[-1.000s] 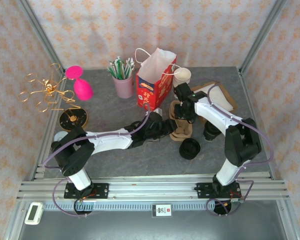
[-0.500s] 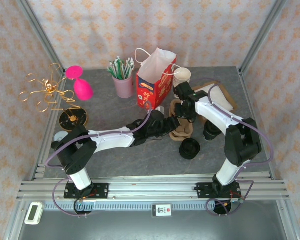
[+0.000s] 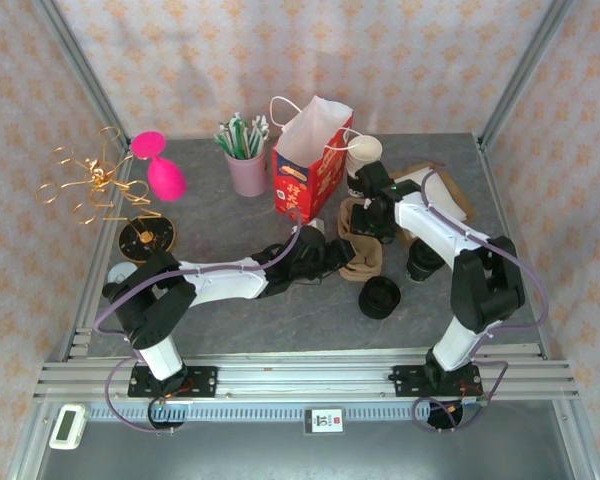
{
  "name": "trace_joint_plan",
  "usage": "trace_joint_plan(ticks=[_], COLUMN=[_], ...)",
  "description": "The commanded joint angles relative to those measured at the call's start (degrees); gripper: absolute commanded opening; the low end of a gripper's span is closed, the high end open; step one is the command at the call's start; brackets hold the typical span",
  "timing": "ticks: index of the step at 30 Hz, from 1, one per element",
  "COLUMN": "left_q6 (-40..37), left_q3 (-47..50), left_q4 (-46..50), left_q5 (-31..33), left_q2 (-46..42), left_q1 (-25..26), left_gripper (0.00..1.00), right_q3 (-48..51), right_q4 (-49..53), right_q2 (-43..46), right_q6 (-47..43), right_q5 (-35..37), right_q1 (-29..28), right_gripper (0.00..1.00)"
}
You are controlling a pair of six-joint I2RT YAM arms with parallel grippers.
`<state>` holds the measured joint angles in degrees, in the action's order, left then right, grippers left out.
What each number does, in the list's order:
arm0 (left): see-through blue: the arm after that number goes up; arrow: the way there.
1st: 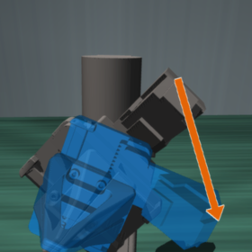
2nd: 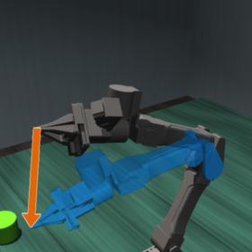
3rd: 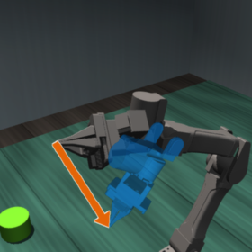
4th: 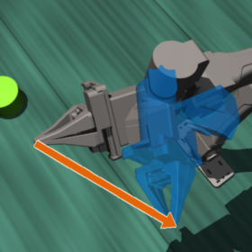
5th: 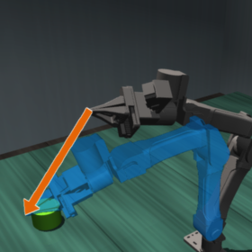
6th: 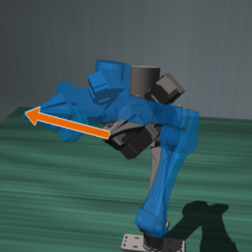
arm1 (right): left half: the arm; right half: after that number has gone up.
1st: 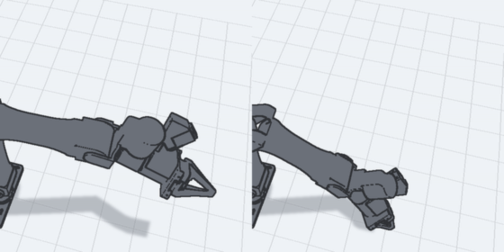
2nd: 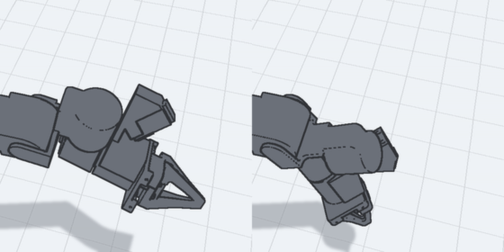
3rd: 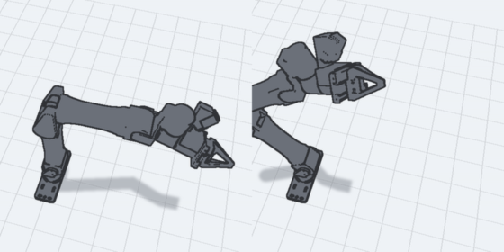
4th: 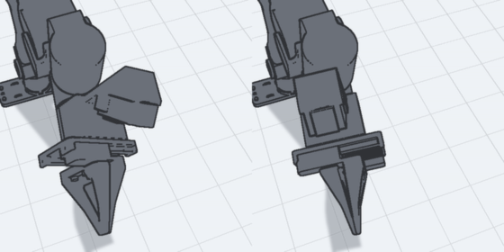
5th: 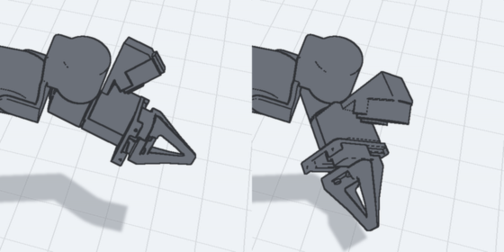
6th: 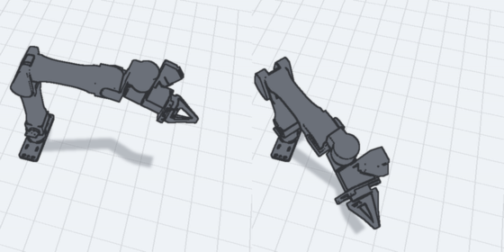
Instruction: Pack the takeout coffee
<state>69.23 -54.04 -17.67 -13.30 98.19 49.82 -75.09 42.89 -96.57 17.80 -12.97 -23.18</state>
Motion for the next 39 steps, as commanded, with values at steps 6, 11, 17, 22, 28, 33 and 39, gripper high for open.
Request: trace_joint_plan(ticks=[6, 11, 17, 22, 28, 33, 39], left_q6=[-0.23, -1.10, -4.18, -9.46, -18.22, -31.31, -43.71], left_q3=[-0.81, -1.15, -0.42, -0.55, -4.14, -16.23, -33.14], left_q4=[-0.37, -0.93, 2.22, 10.10, 23.67, 38.48, 48.70], left_q5=[-0.20, -0.25, 1.75, 6.91, 12.37, 17.98, 14.72], left_q2=[0.74, -1.04, -5.74, -12.26, -20.80, -22.45, -15.05], left_q1=[-0.91, -1.04, -1.78, -2.42, -6.94, -13.54, -20.84], left_gripper=[0.56, 0.59, 0.59, 0.59, 0.60, 0.60, 0.62], right_q3=[-0.75, -1.14, -2.68, -3.83, -5.44, -6.96, -8.84], right_q4=[0.73, 2.03, 3.34, 4.56, 6.91, 9.49, 11.76], right_q2=[3.32, 3.47, 3.68, 4.71, 5.96, 6.53, 6.64], right_q6=[0.84, 0.04, -1.30, -2.04, -2.16, -2.14, -1.89], right_q5=[1.48, 3.92, 6.87, 7.61, 7.62, 7.98, 8.17], right_q1=[0.77, 0.68, 0.74, 0.68, 0.68, 0.68, 0.72], right_gripper=[0.29, 0.29, 0.29, 0.29, 0.29, 0.29, 0.29])
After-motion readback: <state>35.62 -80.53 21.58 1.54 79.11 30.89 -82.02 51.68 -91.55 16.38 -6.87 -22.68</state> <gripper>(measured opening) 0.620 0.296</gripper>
